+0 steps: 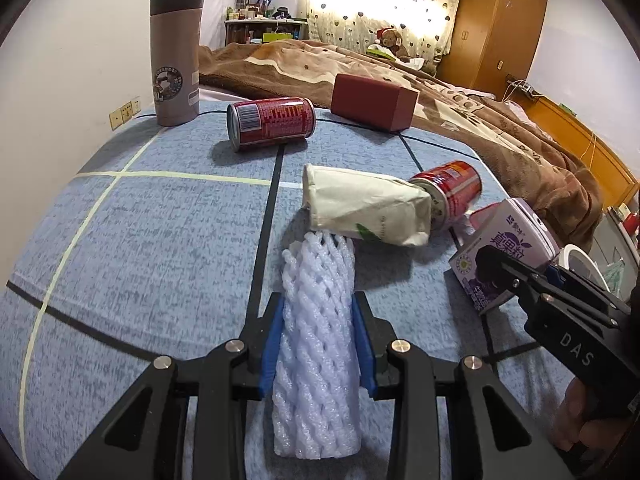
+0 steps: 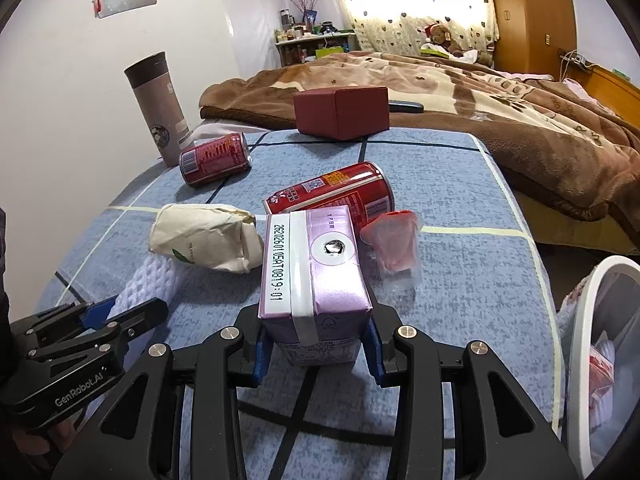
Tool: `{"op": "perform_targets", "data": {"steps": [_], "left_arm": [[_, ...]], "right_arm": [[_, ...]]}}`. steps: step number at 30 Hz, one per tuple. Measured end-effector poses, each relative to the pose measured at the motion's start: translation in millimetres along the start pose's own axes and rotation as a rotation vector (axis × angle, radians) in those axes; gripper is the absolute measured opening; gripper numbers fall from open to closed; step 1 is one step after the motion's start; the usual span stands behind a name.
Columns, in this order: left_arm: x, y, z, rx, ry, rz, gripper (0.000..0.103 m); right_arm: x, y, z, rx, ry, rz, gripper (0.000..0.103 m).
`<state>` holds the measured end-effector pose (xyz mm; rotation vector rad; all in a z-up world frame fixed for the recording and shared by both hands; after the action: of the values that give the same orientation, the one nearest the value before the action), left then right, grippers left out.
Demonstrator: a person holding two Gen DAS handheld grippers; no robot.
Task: Collect trash
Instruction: 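Grasp the white foam net sleeve with left tool while right tool grasps purple carton, then carry the foam sleeve and purple carton over the trash bin with both tools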
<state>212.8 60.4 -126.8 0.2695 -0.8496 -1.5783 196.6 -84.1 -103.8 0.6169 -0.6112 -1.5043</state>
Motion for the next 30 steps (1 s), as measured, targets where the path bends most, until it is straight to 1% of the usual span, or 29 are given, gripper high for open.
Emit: {"op": "perform_targets", "data": {"steps": [7,16,23,30], "left_arm": [[9.6,-9.3,16.6,0.023,-0.007,0.013,0.035],[32.5,-12.9,33.2,0.051,-0.022,-0.022,0.035],[60.9,-10.4,43.9,0.080,-0.041,-0.078,0.035],[94.9,-5.4,49.5,0.101,-0.080,-0.126,0.035]], "right_arm": [[5.2,-2.1,12.5,0.020,0.009,-0.014,0.039],[15.1,-4.8,29.4,0.046,0.011,-0.032,0.039],[33.6,-6.8,46.2,0.075,0.003,-0.058,0.039],[59.2,-7.9,62.1,0.110,-0.029,-0.084,0.039]]}}
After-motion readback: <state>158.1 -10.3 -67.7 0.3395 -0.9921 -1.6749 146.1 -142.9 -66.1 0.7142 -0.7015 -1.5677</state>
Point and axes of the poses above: each gripper's, at about its wrist camera, not at the fingertips, and z roughly against the way its jaws point, x to its right, y to its top, the point moved 9 cm from there along -z, roughly the way its jaws point, and after that the axes turned 11 degrees about -y, right-handed, at the moved point
